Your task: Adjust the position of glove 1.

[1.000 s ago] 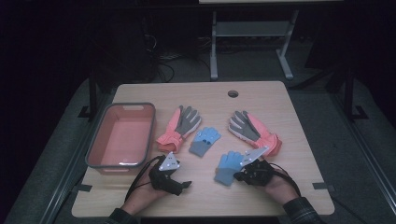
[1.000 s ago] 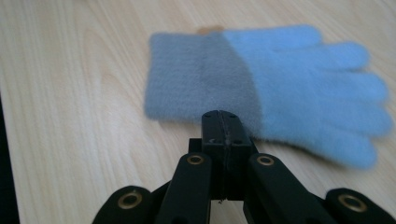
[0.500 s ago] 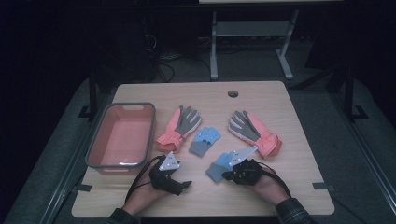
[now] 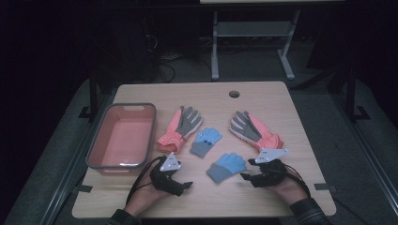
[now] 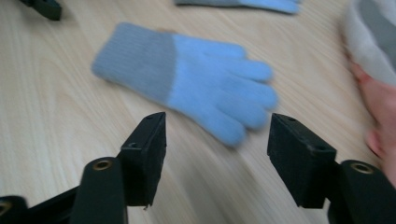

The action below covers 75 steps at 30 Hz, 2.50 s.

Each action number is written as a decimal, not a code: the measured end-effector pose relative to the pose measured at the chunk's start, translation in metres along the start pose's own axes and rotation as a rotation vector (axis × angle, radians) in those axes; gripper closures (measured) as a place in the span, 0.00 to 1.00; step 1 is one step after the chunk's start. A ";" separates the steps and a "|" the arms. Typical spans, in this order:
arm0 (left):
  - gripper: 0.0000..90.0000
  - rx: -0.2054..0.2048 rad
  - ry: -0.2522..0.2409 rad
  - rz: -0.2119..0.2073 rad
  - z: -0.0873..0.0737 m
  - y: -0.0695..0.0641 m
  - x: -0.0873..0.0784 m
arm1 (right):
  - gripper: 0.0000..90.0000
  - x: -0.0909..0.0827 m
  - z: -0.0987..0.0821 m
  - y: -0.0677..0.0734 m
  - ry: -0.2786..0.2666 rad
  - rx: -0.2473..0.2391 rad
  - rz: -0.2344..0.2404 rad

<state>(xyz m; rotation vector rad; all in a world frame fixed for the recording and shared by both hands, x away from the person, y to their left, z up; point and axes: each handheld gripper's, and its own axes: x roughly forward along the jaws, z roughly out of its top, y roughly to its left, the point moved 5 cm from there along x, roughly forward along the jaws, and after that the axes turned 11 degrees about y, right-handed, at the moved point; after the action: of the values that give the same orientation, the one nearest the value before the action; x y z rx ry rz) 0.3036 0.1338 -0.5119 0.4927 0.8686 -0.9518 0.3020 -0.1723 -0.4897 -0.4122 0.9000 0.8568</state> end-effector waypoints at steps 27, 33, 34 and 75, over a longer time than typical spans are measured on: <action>0.26 -0.127 -0.006 0.003 0.064 0.009 -0.009 | 0.15 0.006 -0.036 -0.016 -0.005 0.082 -0.047; 0.45 -0.143 -0.009 0.037 0.085 0.020 -0.003 | 0.15 0.006 -0.035 -0.016 -0.005 0.083 -0.047; 0.49 -0.150 -0.010 0.041 0.089 0.022 -0.001 | 0.15 0.006 -0.035 -0.016 -0.006 0.082 -0.047; 0.99 -0.025 0.149 -0.050 0.106 0.016 0.051 | 0.15 0.006 -0.035 -0.016 -0.005 0.085 -0.047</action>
<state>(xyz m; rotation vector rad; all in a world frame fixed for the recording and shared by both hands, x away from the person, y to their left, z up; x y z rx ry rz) 0.3765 0.0427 -0.4926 0.5277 1.0296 -0.9573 0.2985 -0.2014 -0.5157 -0.3563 0.9153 0.7737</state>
